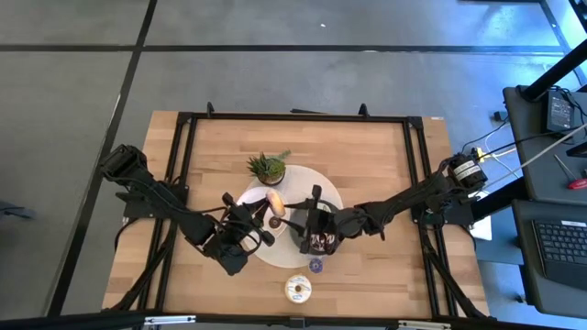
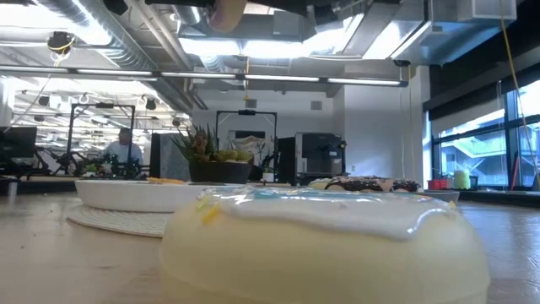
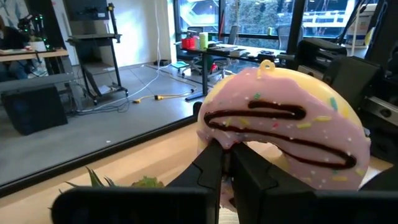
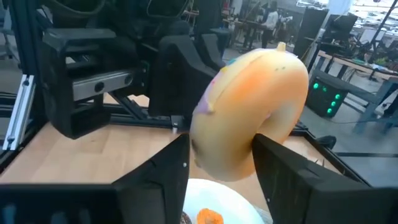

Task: Pick & Place donuts
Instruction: Put the large pink donut on the gray plate

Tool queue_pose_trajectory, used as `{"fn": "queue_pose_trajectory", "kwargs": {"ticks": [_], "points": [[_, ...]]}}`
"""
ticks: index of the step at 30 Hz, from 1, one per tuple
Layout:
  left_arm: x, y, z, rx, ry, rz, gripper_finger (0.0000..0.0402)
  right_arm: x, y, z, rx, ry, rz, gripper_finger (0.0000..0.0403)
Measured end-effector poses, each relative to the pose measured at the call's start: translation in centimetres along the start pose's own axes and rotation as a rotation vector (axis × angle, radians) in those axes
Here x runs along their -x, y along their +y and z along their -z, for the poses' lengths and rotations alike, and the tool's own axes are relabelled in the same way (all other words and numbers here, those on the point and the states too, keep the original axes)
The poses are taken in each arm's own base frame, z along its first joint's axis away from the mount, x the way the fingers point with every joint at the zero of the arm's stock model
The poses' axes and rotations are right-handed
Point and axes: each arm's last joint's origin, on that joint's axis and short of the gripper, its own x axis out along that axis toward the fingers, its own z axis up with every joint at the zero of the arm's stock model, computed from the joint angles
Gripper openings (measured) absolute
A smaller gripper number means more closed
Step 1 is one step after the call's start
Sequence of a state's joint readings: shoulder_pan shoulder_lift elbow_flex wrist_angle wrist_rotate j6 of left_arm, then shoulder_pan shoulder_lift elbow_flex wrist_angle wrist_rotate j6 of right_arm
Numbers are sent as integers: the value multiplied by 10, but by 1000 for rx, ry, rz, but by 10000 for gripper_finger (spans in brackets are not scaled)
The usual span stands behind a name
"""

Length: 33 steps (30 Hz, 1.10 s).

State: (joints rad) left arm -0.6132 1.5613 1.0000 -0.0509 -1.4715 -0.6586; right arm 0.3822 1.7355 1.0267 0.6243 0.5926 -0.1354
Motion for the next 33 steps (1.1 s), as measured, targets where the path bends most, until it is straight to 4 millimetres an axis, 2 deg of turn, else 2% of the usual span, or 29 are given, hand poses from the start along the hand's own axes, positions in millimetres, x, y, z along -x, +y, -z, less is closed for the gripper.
{"fn": "queue_pose_trajectory", "kwargs": {"ticks": [13,19,23,27,33], "points": [[0,0,0,-22,1,-1,20,-2,-4,2,14,17,7,38],[8,-1,1,-41,0,25,40,0,-5,2,60,48,-2,11],[21,-3,1,-39,-2,63,77,15,-13,-13,60,91,-24,14],[34,-2,-1,-68,-14,89,111,38,-30,-23,66,230,-69,15],[47,0,-7,-78,-16,129,135,82,-58,-19,-82,574,-356,14]]}}
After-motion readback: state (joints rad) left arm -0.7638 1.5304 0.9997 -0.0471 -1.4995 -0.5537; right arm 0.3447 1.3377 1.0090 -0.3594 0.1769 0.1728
